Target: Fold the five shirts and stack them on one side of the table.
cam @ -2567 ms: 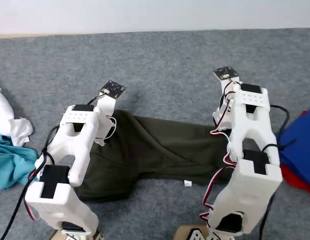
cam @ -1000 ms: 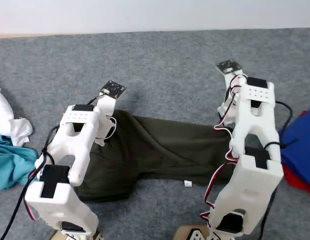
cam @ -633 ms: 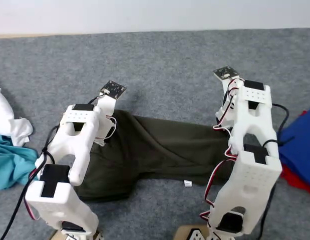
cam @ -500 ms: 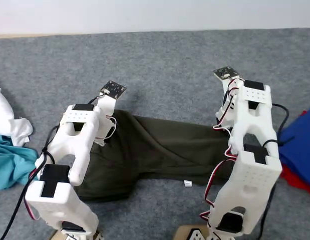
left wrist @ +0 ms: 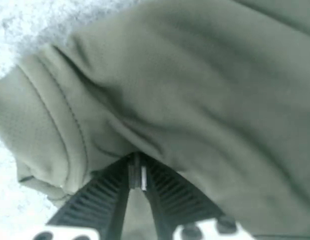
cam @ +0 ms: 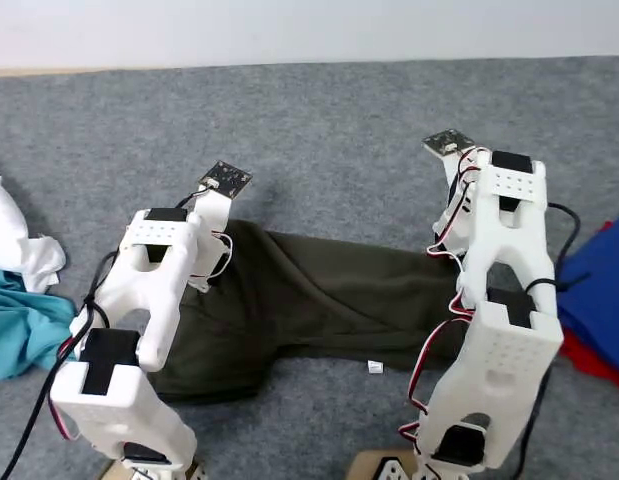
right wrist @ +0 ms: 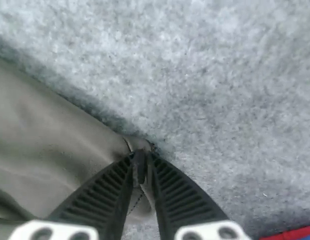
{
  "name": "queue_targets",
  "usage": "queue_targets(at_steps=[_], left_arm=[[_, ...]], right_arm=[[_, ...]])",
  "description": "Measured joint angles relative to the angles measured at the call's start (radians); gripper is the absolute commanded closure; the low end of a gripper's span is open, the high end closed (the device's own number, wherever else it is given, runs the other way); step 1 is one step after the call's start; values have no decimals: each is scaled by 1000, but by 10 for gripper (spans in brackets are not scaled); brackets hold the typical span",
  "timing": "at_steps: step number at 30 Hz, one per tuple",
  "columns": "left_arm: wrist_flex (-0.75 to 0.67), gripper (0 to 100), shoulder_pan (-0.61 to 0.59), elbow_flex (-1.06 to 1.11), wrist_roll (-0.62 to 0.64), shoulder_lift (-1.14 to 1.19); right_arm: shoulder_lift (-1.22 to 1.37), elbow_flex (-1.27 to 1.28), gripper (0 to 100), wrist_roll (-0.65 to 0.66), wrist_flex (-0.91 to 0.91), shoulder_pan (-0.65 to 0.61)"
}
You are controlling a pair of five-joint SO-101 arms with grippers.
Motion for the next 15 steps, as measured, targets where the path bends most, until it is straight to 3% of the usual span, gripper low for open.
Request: queue_targets(at_steps=[6,15], left_arm=[[0,998,0,0,0,0],[0,998,0,0,0,0]], right_arm=[[0,-38,867,-26,89,8],[-2,-89,865,-64,169,8]])
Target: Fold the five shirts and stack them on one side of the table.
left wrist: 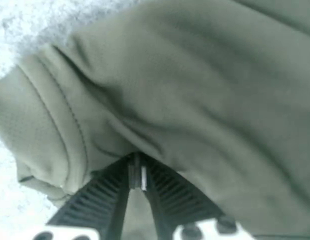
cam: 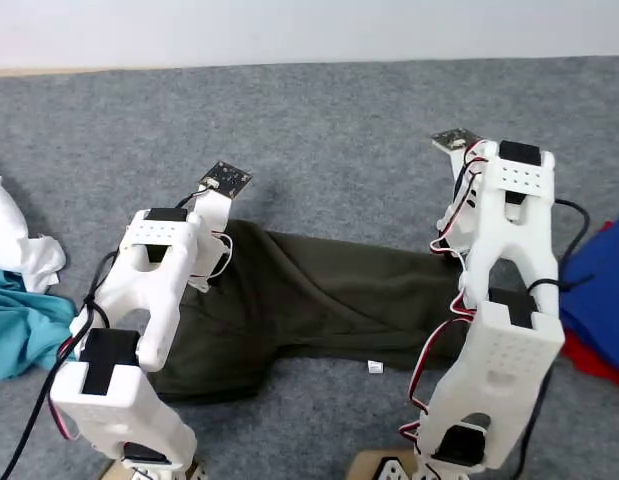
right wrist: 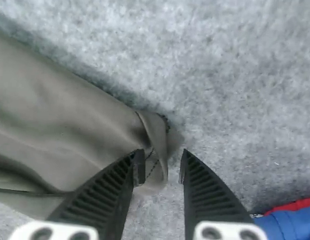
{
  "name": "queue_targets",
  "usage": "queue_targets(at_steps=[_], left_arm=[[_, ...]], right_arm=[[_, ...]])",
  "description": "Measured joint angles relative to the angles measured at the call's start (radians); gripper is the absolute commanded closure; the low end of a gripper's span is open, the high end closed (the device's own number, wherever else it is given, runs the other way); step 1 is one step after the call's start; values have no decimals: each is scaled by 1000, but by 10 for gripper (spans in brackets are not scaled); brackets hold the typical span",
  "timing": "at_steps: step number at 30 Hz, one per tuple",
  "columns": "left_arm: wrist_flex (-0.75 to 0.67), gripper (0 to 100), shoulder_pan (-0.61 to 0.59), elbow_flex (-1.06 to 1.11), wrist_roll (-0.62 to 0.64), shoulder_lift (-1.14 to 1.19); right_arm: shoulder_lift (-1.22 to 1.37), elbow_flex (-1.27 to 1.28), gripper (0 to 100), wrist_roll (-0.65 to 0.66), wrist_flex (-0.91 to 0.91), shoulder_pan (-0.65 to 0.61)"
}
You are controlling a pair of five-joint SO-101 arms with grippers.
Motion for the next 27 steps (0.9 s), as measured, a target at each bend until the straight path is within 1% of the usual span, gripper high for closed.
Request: queue_targets(at_steps=[5,11,27], left_arm=[[0,998,0,0,0,0],[0,998,0,0,0,0],[0,998,0,0,0,0]], right_arm=[[5,0,865,0,-52,0],[68,0,865,0,-81,0],[69,0,866,0,-54,-37]])
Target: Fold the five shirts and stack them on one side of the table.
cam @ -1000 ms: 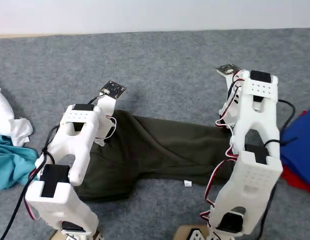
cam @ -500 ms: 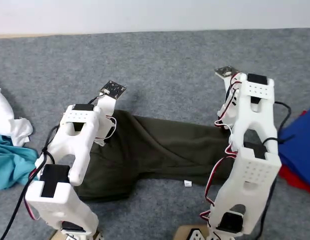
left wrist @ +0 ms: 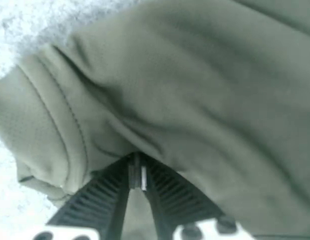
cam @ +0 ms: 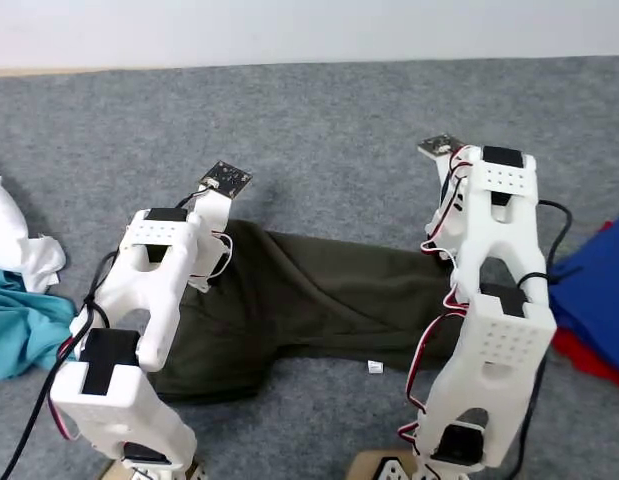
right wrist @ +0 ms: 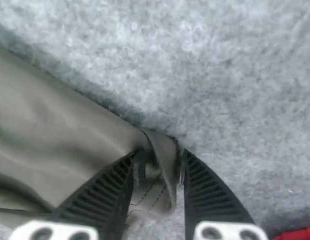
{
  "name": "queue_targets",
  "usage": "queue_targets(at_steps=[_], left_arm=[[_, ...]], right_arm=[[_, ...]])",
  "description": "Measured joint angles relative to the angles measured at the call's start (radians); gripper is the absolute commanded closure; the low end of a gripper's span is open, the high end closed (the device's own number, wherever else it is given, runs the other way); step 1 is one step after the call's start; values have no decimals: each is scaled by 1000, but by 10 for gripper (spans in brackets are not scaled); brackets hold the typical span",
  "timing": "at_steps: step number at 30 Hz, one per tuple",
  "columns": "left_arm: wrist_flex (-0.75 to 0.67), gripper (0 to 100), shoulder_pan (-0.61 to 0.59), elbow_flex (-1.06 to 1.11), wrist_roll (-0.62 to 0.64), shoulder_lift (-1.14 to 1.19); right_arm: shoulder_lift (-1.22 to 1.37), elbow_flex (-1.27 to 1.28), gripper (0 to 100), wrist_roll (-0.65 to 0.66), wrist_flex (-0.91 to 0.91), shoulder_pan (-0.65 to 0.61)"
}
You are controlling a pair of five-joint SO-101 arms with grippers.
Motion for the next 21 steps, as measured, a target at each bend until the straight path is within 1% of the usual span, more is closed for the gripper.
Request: queue_targets(at_steps=[3,6,8,15,18,21], left_arm=[[0,998,0,0,0,0],[0,998,0,0,0,0],[0,998,0,0,0,0],[0,998,0,0,0,0],[0,998,0,0,0,0],[0,998,0,0,0,0]], right_arm=[[0,0,877,15,-5,0],[0,0,934,41,-20,0],[0,0,953,66,-26,2],[0,0,957,123,-34,37],[0,0,986,143,-35,58],[0,0,987,150,-37,86]])
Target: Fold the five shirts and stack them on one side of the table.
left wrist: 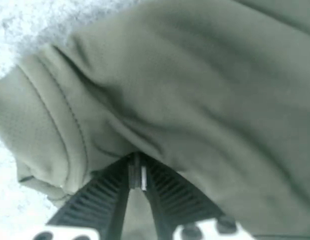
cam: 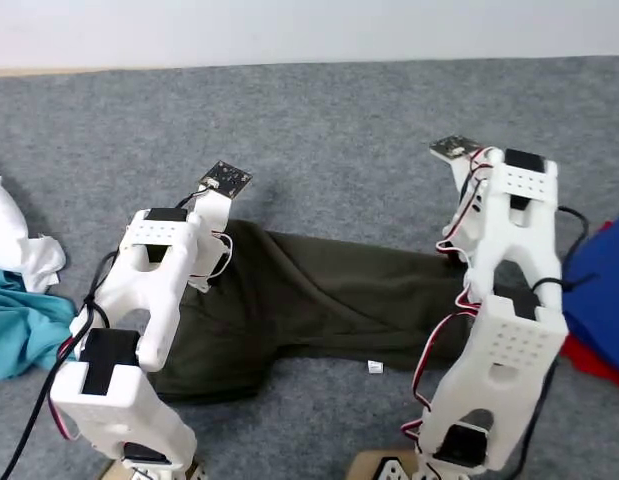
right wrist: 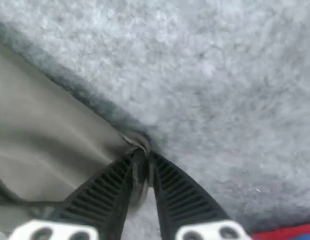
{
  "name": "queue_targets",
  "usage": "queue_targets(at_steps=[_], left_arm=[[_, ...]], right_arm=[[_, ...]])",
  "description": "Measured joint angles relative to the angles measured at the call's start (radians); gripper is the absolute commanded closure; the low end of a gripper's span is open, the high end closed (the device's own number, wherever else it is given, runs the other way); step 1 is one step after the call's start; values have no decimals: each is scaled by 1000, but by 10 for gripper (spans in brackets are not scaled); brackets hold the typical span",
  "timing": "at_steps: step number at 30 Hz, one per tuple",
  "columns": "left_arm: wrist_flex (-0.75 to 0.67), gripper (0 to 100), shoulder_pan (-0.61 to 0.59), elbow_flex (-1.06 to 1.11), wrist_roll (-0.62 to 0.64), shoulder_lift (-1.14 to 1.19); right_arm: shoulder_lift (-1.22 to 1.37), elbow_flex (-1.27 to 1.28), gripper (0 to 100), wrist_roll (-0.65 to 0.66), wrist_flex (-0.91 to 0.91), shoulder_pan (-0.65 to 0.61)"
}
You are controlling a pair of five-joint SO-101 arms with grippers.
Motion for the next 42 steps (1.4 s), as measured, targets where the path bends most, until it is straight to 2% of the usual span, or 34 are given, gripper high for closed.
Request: queue_targets(at_steps=[7,12,22,30,33,42], left_arm=[[0,998,0,0,0,0],[0,998,0,0,0,0],[0,998,0,0,0,0],[0,998,0,0,0,0],[0,998,0,0,0,0],[0,998,0,0,0,0]], right_arm=[[0,0,987,0,6,71],[2,-63,987,-6,83,84],[2,-244,987,-143,252,86],[58,-253,983,-193,219,83],[66,-253,952,-193,210,75],[66,-253,942,-196,176,-37]])
